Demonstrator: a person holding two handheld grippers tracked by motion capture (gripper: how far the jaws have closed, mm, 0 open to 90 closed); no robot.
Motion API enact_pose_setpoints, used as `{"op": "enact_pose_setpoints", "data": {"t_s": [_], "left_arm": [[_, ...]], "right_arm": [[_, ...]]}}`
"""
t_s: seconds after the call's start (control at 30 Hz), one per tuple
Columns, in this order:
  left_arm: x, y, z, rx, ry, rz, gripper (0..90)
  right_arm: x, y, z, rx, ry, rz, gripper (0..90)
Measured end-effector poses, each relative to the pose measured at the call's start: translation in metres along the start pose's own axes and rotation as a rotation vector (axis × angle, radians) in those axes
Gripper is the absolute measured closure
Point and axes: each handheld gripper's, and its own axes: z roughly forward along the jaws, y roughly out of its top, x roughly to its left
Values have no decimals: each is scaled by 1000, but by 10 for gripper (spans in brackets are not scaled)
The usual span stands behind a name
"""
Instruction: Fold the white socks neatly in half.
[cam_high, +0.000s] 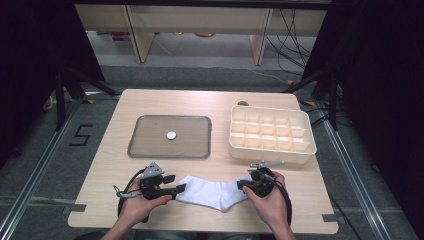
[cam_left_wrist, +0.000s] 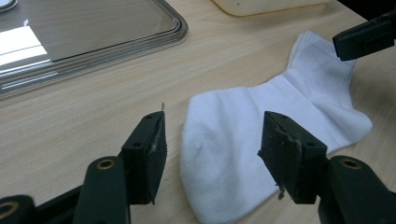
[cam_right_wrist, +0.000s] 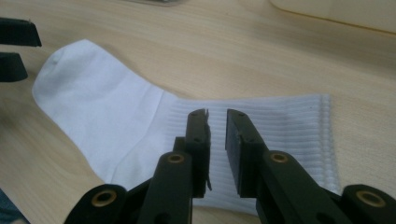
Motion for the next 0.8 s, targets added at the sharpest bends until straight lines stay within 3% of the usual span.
{"op": "enact_pose_setpoints", "data": {"t_s": [0.07, 0.13, 0.3, 0.33, 0.37, 0.43, 0.47, 0.5, 0.57, 0.73, 0.8], "left_arm": [[1, 2, 1, 9, -1, -6, 434], [1, 4, 3, 16, 7, -55, 449], [2, 6, 4, 56, 4, -68, 459], [3, 6, 3, 78, 7, -45, 458], [1, 7, 4, 73, 17, -62, 457], [2, 8, 6, 85, 9, -55, 455], [4, 9, 6, 125, -5, -30, 452], [1, 9, 9, 114, -1, -51, 452], [0, 10, 12, 143, -23, -54, 432], [-1, 10, 17, 208, -21, -7, 420], [-1, 8, 19, 226, -18, 3, 422]], "right_arm": [[2, 0, 1, 12, 8, -21, 805], [3, 2, 1, 24, 7, -24, 825], [2, 3, -1, 32, 29, -30, 856], [3, 3, -1, 38, 19, -25, 867], [4, 4, -2, 42, 21, -31, 878], [5, 7, -2, 55, 24, -40, 890], [6, 9, -2, 67, 24, -52, 895], [6, 9, -2, 67, 24, -52, 895], [8, 10, -2, 74, 20, -43, 898], [7, 10, -6, 82, 29, -16, 890], [5, 10, -7, 85, 26, -29, 882]]}}
